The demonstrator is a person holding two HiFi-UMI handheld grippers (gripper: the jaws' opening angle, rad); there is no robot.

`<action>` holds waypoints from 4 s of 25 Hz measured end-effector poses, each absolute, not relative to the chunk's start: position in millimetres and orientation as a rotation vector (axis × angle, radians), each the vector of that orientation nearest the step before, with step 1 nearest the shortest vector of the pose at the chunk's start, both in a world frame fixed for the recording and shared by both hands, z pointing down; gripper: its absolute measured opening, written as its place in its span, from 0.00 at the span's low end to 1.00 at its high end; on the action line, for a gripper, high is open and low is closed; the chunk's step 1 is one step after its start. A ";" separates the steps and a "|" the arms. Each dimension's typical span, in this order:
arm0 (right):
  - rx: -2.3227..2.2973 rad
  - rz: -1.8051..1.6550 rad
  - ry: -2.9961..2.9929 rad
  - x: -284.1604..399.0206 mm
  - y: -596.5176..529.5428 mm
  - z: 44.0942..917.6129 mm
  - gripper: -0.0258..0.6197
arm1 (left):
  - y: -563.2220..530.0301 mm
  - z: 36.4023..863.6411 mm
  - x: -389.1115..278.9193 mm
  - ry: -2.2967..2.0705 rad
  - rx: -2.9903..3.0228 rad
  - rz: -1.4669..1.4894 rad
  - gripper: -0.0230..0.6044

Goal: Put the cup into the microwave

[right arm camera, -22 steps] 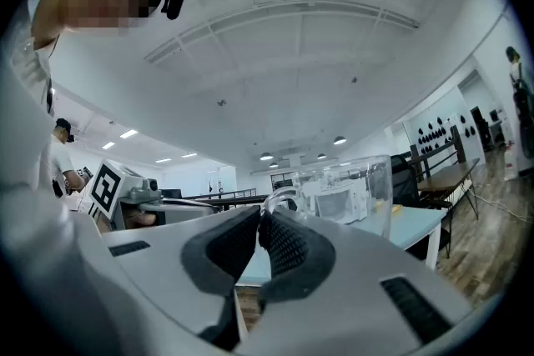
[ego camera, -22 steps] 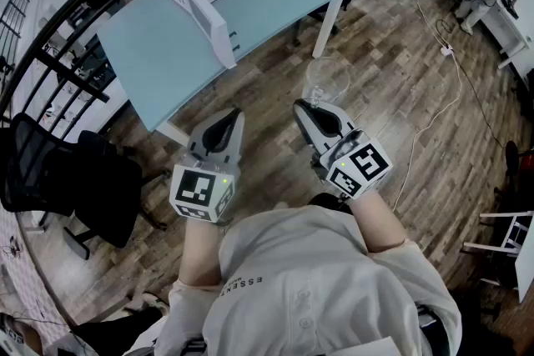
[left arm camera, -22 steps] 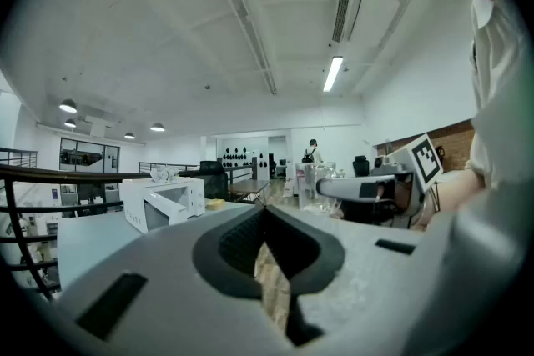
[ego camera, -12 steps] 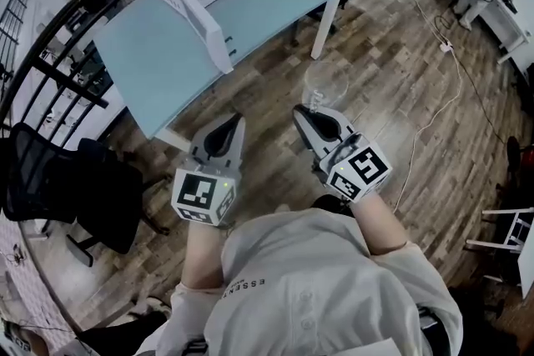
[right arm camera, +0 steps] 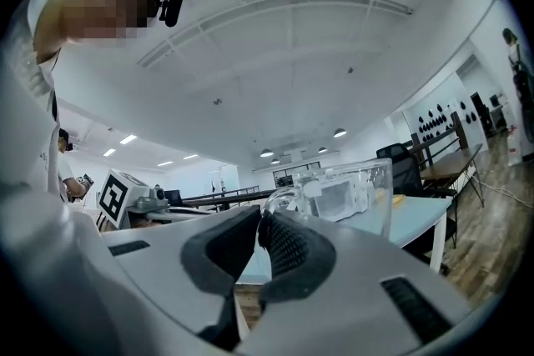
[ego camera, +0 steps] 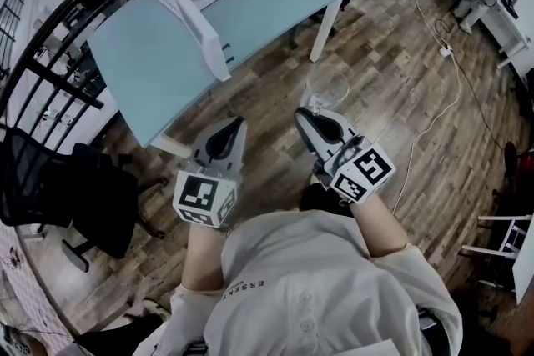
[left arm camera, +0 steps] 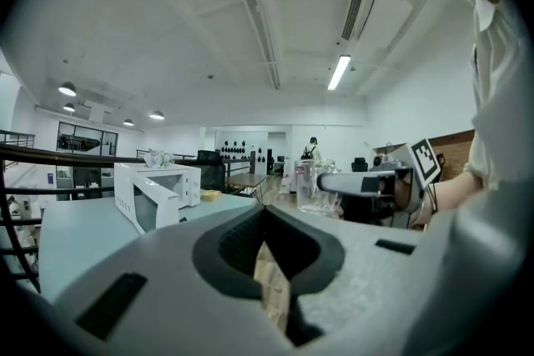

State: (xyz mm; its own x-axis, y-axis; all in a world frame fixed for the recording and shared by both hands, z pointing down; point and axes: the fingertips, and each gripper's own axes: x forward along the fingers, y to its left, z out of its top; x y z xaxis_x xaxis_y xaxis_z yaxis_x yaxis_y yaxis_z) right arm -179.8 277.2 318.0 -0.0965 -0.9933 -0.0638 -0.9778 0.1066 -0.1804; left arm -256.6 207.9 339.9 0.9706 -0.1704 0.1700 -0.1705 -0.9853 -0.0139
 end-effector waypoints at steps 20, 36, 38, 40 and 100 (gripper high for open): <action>-1.635 -0.224 2.545 67.1 147.3 329.9 0.08 | 103.9 349.2 -20.2 -0.719 3.006 0.304 0.04; -1.418 -0.330 2.733 152.8 35.1 364.6 0.08 | 11.4 382.5 60.1 -0.903 2.858 0.355 0.04; -1.382 -0.328 2.762 152.5 12.6 366.1 0.08 | -11.0 381.6 64.9 -0.919 2.858 0.324 0.04; -1.341 -0.323 2.794 150.9 -15.0 367.1 0.08 | -38.4 379.3 68.0 -0.941 2.857 0.287 0.04; -0.862 -0.390 3.119 83.4 -373.8 521.9 0.08 | -275.3 466.7 56.3 -1.234 2.575 0.294 0.04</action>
State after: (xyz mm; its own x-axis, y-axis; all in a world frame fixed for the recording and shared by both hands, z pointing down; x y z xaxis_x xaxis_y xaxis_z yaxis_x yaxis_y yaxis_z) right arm 83.4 -373.8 521.9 -0.8537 -0.4904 0.1751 -0.5184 0.8321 -0.1972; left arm 56.3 -275.3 466.7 0.6163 -0.7299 0.2957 -0.7848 -0.6004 0.1535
